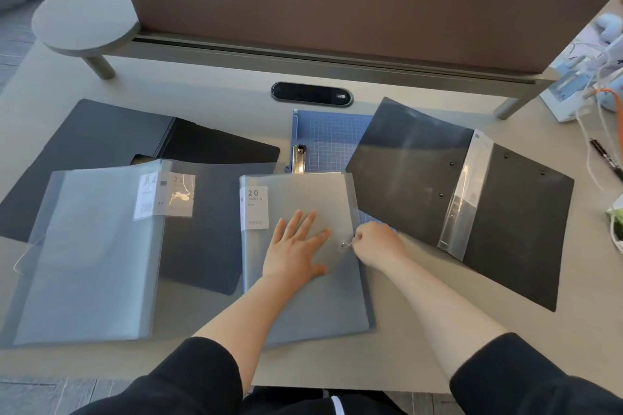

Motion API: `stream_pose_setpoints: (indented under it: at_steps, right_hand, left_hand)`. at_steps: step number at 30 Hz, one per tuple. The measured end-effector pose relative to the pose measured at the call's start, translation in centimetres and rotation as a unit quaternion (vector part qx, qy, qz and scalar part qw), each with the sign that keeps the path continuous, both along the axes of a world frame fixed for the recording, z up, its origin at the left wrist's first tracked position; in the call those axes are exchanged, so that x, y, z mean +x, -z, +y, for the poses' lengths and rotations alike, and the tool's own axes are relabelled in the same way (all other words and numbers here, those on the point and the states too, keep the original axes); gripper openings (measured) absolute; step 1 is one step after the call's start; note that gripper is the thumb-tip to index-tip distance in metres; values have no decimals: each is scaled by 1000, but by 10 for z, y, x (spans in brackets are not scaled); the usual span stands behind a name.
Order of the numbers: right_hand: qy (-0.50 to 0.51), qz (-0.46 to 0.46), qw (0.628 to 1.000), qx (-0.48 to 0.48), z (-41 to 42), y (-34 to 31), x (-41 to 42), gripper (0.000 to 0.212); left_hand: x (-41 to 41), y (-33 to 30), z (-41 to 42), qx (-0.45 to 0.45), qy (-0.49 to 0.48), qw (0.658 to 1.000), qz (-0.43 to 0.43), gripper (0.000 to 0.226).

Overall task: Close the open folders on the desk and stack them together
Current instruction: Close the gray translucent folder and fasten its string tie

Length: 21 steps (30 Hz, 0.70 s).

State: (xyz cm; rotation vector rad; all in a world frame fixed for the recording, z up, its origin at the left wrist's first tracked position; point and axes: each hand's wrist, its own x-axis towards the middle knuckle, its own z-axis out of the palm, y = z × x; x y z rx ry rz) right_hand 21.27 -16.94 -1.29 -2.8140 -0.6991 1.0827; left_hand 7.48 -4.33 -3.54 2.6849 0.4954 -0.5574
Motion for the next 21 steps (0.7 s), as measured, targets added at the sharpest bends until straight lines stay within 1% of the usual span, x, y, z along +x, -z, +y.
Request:
stream_pose_setpoints:
  at_steps: [4, 9, 12, 14, 17, 19, 21]
  right_hand:
    - [2, -26, 1000, 7, 17, 0, 3, 24]
    - [-40, -12, 998, 36, 33, 5, 2, 22]
    - [-36, 4, 997, 68, 30, 9, 2, 24]
    - [-11, 21, 995, 98, 27, 11, 3, 22]
    - [62, 40, 985, 156, 22, 13, 5, 17]
    - [104, 32, 978, 178, 18, 13, 6, 13]
    - [126, 21, 975, 185, 14, 12, 8, 8]
  left_hand:
    - [2, 1, 0, 6, 5, 1000, 7, 77]
    - [1, 0, 0, 2, 8, 1000, 8, 77]
    - [1, 0, 1, 2, 7, 1000, 7, 78]
    - [1, 1, 1, 3, 6, 1000, 7, 78]
    - [0, 1, 0, 6, 5, 1000, 5, 78]
    - [0, 1, -1, 8, 3, 1000, 6, 78]
    - [-1, 1, -2, 10, 1, 1000, 6, 77]
